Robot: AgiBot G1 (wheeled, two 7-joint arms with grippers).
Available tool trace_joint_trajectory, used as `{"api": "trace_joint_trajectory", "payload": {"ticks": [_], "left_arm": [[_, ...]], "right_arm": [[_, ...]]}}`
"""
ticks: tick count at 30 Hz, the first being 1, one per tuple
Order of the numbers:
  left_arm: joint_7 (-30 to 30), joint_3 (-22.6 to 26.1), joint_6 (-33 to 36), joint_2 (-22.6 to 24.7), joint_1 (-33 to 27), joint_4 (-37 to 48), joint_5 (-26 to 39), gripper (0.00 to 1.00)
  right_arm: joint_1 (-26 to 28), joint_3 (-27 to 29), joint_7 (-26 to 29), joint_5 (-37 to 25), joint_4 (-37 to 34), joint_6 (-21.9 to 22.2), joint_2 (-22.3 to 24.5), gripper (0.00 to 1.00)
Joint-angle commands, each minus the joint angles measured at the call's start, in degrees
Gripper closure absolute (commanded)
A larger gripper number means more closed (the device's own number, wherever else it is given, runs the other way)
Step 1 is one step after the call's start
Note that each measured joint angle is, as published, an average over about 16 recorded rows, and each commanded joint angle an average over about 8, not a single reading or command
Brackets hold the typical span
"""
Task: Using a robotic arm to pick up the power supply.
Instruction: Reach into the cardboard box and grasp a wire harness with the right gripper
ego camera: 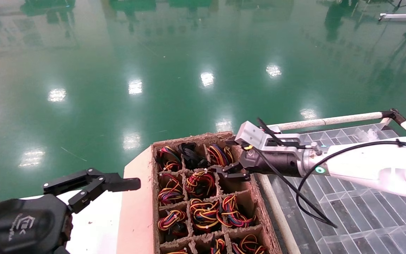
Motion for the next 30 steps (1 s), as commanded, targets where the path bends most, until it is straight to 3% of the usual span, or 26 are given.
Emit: {"api": "trace_joint_trajectory", "payload": {"ticks": [1, 15, 30], "left_arm": [[0.0, 0.0, 0.0, 0.0, 0.0, 0.0, 0.0, 0.00], [0.0, 0.0, 0.0, 0.0, 0.0, 0.0, 0.0, 0.00], [0.0, 0.1, 0.0, 0.0, 0.0, 0.0, 0.0, 0.00]], "right_arm": [[0.6, 0.0, -1.4, -0.1, -2.0, 0.9, -1.2, 1.00], [3.2, 0.8, -8.4, 0.5, -11.2, 5.1, -5.1, 1.00], [4.0, 1.3, -10.0, 1.3, -15.8, 5.2, -6.0, 1.00]]}}
